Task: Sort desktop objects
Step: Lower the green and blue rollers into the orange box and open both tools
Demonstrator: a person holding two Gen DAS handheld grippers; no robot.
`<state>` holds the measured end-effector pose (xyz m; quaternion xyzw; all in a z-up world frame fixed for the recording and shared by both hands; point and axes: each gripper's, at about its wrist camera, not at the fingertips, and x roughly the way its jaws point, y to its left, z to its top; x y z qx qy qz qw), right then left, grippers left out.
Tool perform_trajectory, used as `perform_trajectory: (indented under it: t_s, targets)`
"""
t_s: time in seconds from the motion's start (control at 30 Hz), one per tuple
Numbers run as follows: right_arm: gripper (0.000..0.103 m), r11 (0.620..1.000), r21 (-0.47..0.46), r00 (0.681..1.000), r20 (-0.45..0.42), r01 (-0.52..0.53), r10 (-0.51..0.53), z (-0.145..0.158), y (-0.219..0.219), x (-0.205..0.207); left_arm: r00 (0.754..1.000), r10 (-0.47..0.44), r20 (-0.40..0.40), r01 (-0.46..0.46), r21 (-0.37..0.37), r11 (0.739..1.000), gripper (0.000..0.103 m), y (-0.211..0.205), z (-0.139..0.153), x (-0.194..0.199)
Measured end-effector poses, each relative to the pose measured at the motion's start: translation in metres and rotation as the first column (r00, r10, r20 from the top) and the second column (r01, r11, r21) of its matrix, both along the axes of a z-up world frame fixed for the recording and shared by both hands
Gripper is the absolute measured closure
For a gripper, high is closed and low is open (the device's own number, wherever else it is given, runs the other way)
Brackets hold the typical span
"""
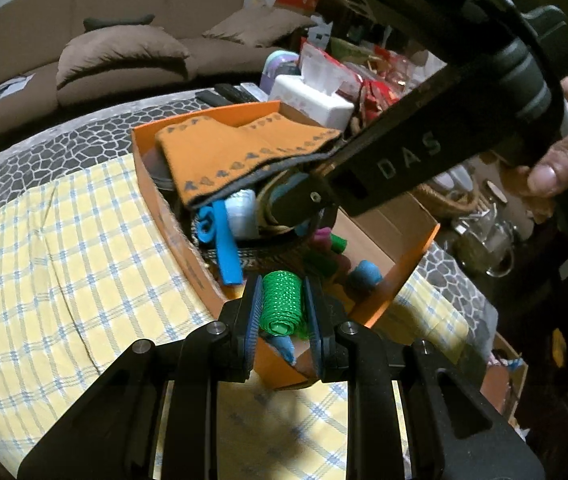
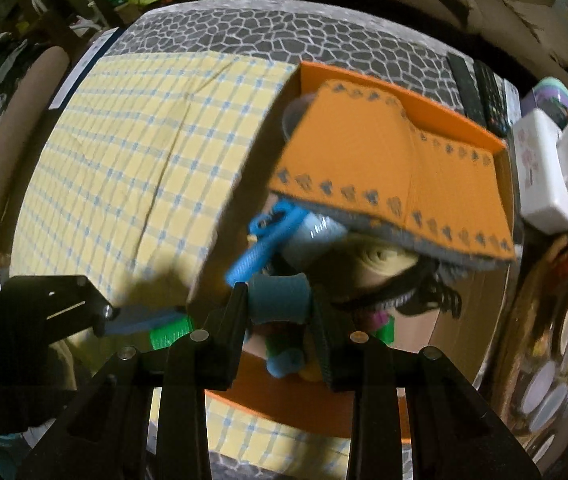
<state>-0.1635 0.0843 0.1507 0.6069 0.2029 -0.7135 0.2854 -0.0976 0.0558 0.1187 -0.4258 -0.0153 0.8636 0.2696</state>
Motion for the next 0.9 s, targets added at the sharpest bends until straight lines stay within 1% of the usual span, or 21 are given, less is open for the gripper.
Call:
perform_trajectory:
  t_s: [0.23, 0.37, 0.6, 0.7, 0.73, 0.77, 0.8, 0.9]
  targets:
    - [0.072, 1.000, 0.012, 0.999, 0.030, 0.027, -0.027, -0.021, 0.026, 0.014, 1.000, -0.009, 0.005, 0.009, -0.038, 0.999, 0.083, 0.023, -0.010, 0.004]
    - [0.072, 0.998, 0.003, 0.997, 0.048, 0.057, -0.057, -0.031, 0.041, 0.016, 1.000, -0.006, 0.003, 0.006, -0.061, 0.998, 0.083, 0.032, -0.017, 0.003]
    - [0.072, 0.996, -0.018, 0.994, 0.077, 0.085, -0.083, -0.045, 0.055, 0.020, 1.000, 0.006, -0.002, -0.006, -0.107, 0.994, 0.083, 0.039, -0.028, 0.002]
    - [0.072, 0.996, -0.021, 0.993, 0.082, 0.090, -0.088, -0.048, 0.057, 0.020, 1.000, 0.022, -0.003, -0.023, -0.108, 0.994, 0.082, 0.038, -0.029, 0.002]
    - [0.072, 0.995, -0.026, 0.992, 0.083, 0.095, -0.092, -0.048, 0.058, 0.019, 1.000, 0.029, -0.002, -0.029, -0.104, 0.994, 0.080, 0.036, -0.029, 0.002]
    - [0.071, 0.994, -0.031, 0.992, 0.084, 0.101, -0.098, -0.048, 0.059, 0.019, 0.999, 0.033, -0.002, -0.033, -0.102, 0.994, 0.074, 0.036, -0.028, 0.002]
    - [0.071, 0.993, -0.037, 0.991, 0.084, 0.109, -0.106, -0.048, 0.060, 0.019, 0.999, 0.038, -0.004, -0.039, -0.100, 0.994, 0.072, 0.034, -0.026, 0.003]
    - [0.067, 0.990, -0.049, 0.989, 0.084, 0.129, -0.124, -0.047, 0.066, 0.019, 0.998, 0.055, -0.009, -0.055, -0.089, 0.994, 0.070, 0.028, -0.019, 0.005]
